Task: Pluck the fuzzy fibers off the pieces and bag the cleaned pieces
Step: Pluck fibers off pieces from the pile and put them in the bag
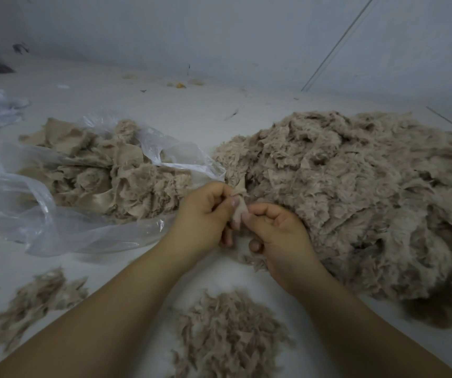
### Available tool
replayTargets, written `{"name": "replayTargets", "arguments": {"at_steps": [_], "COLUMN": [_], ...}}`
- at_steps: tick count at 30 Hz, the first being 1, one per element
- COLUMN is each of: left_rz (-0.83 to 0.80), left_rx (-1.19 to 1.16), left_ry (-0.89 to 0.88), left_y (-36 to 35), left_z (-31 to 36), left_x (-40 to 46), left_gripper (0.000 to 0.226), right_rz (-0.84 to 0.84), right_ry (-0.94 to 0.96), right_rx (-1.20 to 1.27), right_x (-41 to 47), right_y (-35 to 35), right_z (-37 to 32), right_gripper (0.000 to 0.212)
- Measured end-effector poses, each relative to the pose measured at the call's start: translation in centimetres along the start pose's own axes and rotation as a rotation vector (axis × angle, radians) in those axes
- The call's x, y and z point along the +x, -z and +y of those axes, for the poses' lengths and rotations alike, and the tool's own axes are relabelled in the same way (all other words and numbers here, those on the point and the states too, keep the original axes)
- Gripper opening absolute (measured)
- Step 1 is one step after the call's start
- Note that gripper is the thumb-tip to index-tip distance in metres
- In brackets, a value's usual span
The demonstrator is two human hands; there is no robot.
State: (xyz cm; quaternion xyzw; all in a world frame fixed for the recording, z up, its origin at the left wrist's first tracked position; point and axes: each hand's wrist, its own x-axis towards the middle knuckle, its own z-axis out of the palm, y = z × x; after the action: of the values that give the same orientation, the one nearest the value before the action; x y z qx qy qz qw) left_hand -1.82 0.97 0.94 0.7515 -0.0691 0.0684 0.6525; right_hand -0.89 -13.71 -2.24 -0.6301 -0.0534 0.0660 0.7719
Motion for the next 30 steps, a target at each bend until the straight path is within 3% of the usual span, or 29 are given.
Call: {"name": "replayTargets", "arguments": {"at_steps": [4, 6, 9, 17, 22, 27, 30], "left_rz": [0.054, 0.033, -0.043, 0.036, 0.020, 0.046, 0.095], "left_rx": [-0.127, -0.159, -0.165, -0.214, -0.308, -0.361, -0.421], "left_ry": [0.051, 0.066, 0.069, 0.030, 0.071, 0.069, 0.050], "left_y": [0.51, 0.52, 0.22, 0.03, 0.16, 0.38, 0.38], "left_z": [0.16, 0.24, 0.32, 0.53, 0.46, 0.26, 0.23], "left_x": [0.14, 0.14, -0.09, 0.09, 0.17, 0.21, 0.25], "left_gripper": [0.024, 0.022, 0.024, 0.020, 0.024, 0.026, 0.026], "right_rz": [0.020, 0.009, -0.050, -0.028, 0.026, 0.098, 0.132], "right_ry": [0.023, 0.034, 0.017, -0.055, -0.065, -0.118, -0.133], "right_rx": [-0.023, -0.012, -0.018, -0.054, -0.022, 0.022, 0.046], "right_x": [0.16, 0.19, 0.27, 0.08, 0.04, 0.07, 0.11], "right_y": [0.14, -0.01, -0.04, -0.16, -0.22, -0.38, -0.39], "right_z": [0.15, 0.12, 0.04, -0.33, -0.54, -0.63, -0.63], "right_gripper": [0.017, 0.016, 0.035, 0.015, 0.019, 0.038, 0.025]}}
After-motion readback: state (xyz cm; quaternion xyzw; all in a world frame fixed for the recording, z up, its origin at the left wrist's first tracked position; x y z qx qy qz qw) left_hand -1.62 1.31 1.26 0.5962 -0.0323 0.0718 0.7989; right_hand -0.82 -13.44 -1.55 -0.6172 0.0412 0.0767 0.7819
